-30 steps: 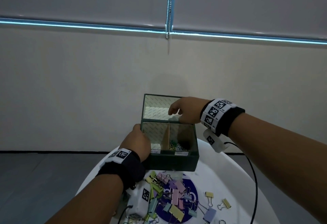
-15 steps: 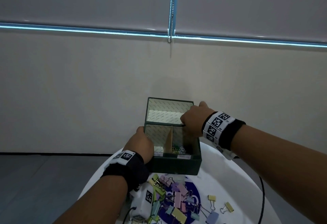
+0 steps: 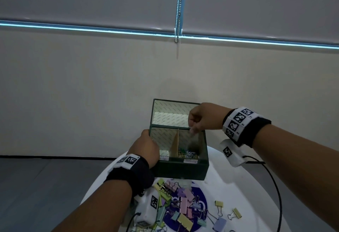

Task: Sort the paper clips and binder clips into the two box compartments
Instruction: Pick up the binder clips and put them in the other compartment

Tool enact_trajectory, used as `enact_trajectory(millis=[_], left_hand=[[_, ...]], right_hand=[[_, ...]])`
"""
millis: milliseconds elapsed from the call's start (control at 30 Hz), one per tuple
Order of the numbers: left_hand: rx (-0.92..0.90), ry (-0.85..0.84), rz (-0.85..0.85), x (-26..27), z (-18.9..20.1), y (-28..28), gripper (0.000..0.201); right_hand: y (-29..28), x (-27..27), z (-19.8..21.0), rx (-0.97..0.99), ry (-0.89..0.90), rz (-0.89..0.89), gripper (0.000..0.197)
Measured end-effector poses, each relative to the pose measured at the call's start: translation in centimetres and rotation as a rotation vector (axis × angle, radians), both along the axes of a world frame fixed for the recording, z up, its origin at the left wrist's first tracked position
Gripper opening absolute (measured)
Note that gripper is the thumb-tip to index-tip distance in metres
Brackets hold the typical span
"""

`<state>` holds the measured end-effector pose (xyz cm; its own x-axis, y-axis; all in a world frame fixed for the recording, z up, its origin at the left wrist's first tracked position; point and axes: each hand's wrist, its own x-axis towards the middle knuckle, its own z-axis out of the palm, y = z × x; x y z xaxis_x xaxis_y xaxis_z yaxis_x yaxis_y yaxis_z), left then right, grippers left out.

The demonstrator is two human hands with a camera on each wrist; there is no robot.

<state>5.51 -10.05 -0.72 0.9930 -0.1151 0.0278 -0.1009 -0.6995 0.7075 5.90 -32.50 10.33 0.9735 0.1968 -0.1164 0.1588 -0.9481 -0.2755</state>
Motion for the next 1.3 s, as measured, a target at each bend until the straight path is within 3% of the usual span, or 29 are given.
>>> enact_trajectory(millis=[67, 133, 200, 300, 400, 467, 567, 667, 800, 1000, 1067, 1167, 1200, 1300], left_hand=[[0.003, 0.002, 0.000, 0.0, 0.0, 0.0, 0.022], [-0.004, 0.008, 0.003, -0.1, 0.0, 0.0, 0.023], [-0.008, 0.010, 0.001, -0.2, 0.1, 0.0, 0.022], [-0.008, 0.020, -0.001, -0.1, 0.1, 0.0, 0.021], [0.007, 0.022, 0.002, -0.1, 0.3, -0.1, 0.021], [0.019, 0.026, 0.009, -0.1, 0.5, -0.3, 0.020], [0.015, 0.049, 0.021, 0.2, 0.6, -0.9, 0.020], [0.028, 0.063, -0.004, 0.5, 0.8, -1.3, 0.023], [0.026, 0.070, 0.008, 0.3, 0.9, -1.5, 0.025], [0.015, 0.097, 0.006, -0.4, 1.6, -1.6, 0.032], [-0.006, 0.122, -0.002, -0.5, 1.6, -1.6, 0.036], [-0.064, 0.150, 0.016, -0.8, 1.6, -1.5, 0.052], [-0.082, 0.158, 0.023, -0.9, 1.6, -1.4, 0.059], [-0.046, 0.176, 0.003, -1.4, 2.1, -1.2, 0.068]], right_hand=[[0.0, 0.1, -0.1, 0.010, -0.052, -0.057, 0.040], [-0.4, 0.5, -0.5, 0.045, -0.163, -0.260, 0.058], [-0.9, 0.9, -1.2, 0.172, -0.049, -0.458, 0.051], [-1.6, 1.0, -3.1, 0.523, 0.175, -0.538, 0.029], [-2.2, 0.7, -3.9, 0.892, 0.043, -0.545, 0.037], [-2.2, 0.2, -4.0, 0.981, -0.097, -0.501, 0.046], [-2.4, -0.3, -4.3, 0.835, -0.228, -0.444, 0.048], [-2.8, 0.3, -4.5, 0.840, -0.135, -0.485, 0.037], [-2.8, 1.0, -5.0, 0.681, 0.023, -0.543, 0.016], [-1.8, -0.6, -5.0, 0.766, 0.079, -0.505, 0.006], [-1.8, -1.8, -5.1, 0.732, 0.083, -0.490, 0.018], [-1.9, -3.8, -5.5, 0.517, 0.023, -0.434, 0.071], [-1.8, -4.5, -5.5, 0.447, -0.020, -0.394, 0.080], [-1.4, -6.7, -5.6, 0.305, -0.117, -0.277, 0.073]])
